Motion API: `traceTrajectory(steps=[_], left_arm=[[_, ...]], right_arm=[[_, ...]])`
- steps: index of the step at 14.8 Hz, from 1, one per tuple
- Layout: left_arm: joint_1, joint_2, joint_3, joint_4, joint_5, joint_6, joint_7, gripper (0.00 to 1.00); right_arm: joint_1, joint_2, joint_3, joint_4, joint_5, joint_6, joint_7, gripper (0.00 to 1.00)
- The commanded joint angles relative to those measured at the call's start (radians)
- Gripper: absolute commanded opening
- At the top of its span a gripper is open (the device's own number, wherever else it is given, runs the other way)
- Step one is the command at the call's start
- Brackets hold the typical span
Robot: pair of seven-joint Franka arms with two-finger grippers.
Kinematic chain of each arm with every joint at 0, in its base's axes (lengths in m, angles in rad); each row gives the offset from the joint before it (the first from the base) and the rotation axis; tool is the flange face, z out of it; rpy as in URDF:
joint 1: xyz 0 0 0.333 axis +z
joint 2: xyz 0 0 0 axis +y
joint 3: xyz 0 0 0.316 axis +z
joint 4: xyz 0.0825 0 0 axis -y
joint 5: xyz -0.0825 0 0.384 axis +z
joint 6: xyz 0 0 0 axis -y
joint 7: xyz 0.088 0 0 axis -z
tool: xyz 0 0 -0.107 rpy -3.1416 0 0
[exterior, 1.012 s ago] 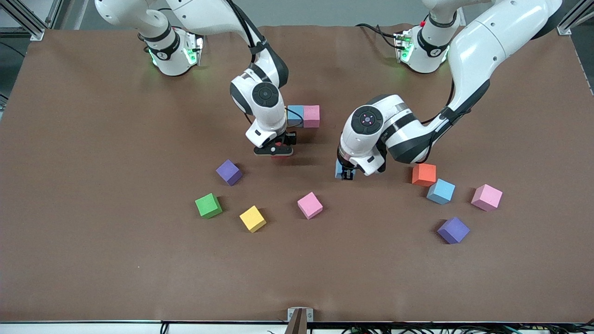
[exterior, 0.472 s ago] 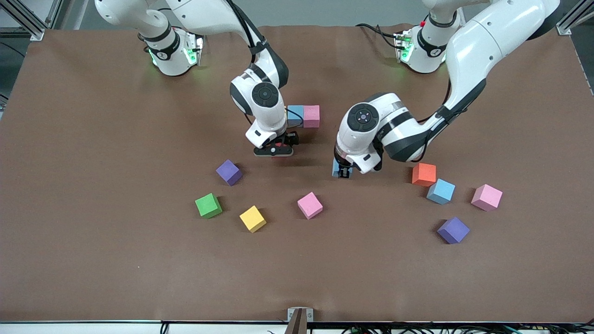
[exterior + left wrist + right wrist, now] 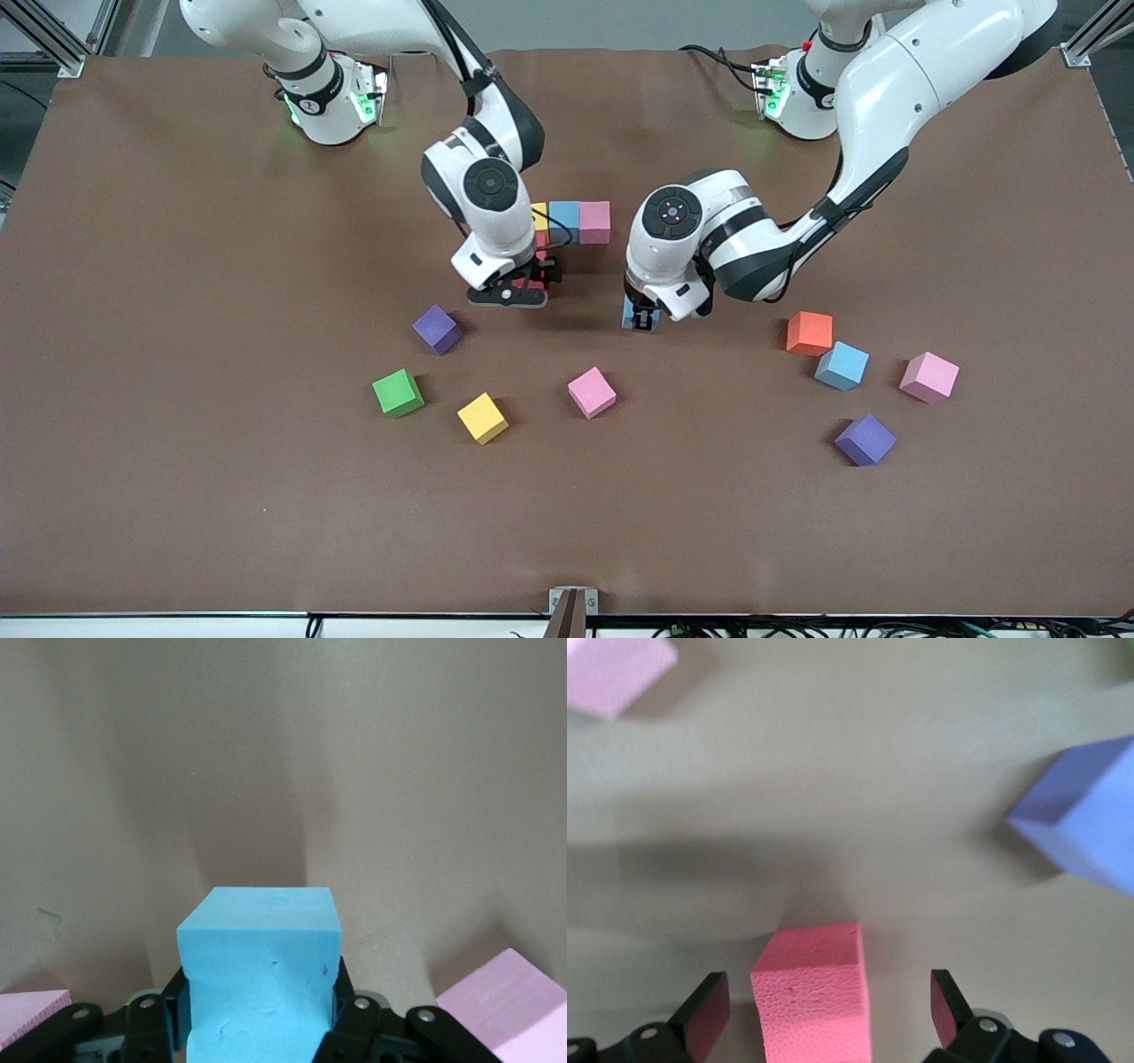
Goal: Arrange 11 blocks into digit 3
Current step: 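Set the red cube below the first red cube and open the right gripper, then release the light blue cube at the row while the right gripper moves away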
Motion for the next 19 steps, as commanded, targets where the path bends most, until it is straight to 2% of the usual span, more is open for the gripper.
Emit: traceTrajectory(steps=[1, 3, 4, 6, 8, 10, 13, 15, 19], left_arm=[[-0.033, -0.004, 0.017, 0.002, -0.005, 0.021, -0.032, 0.50], [-0.085, -0.004, 0.029, 0.011, -0.005, 0.030, -0.079, 0.50], [-0.125, -0.004, 0.058, 0.026, -0.008, 0.039, -0.110, 0.50], [-0.223, 0.004, 0.129, 0.049, -0.023, 0.063, -0.145, 0.50], [-0.341, 0.007, 0.224, 0.082, -0.080, 0.091, -0.156, 0.50], [-0.422, 0.009, 0.285, 0.117, -0.133, 0.110, -0.156, 0.50], [-0.533, 0.018, 0.382, 0.154, -0.186, 0.125, -0.156, 0.50], [-0.576, 0.019, 0.416, 0.172, -0.216, 0.125, -0.154, 0.50], [-0.601, 0.026, 0.428, 0.182, -0.244, 0.125, -0.156, 0.50]], right_arm=[[-0.069, -0.086, 0.010, -0.026, 0.004, -0.061, 0.005, 1.00], [-0.129, -0.117, 0.010, -0.025, 0.001, -0.101, 0.005, 1.00], [-0.160, -0.123, 0.010, -0.022, -0.001, -0.121, 0.003, 1.00], [-0.203, -0.134, 0.004, -0.017, -0.005, -0.159, 0.005, 1.00], [-0.240, -0.143, -0.015, -0.012, -0.005, -0.195, 0.003, 1.00], [-0.275, -0.145, -0.022, 0.006, -0.008, -0.205, -0.007, 1.00], [-0.274, -0.131, -0.019, 0.067, 0.004, -0.209, 0.034, 1.00], [-0.260, -0.079, -0.015, 0.142, 0.004, -0.210, 0.197, 1.00], [-0.237, 0.028, -0.013, 0.296, 0.009, -0.253, 0.376, 1.00]])
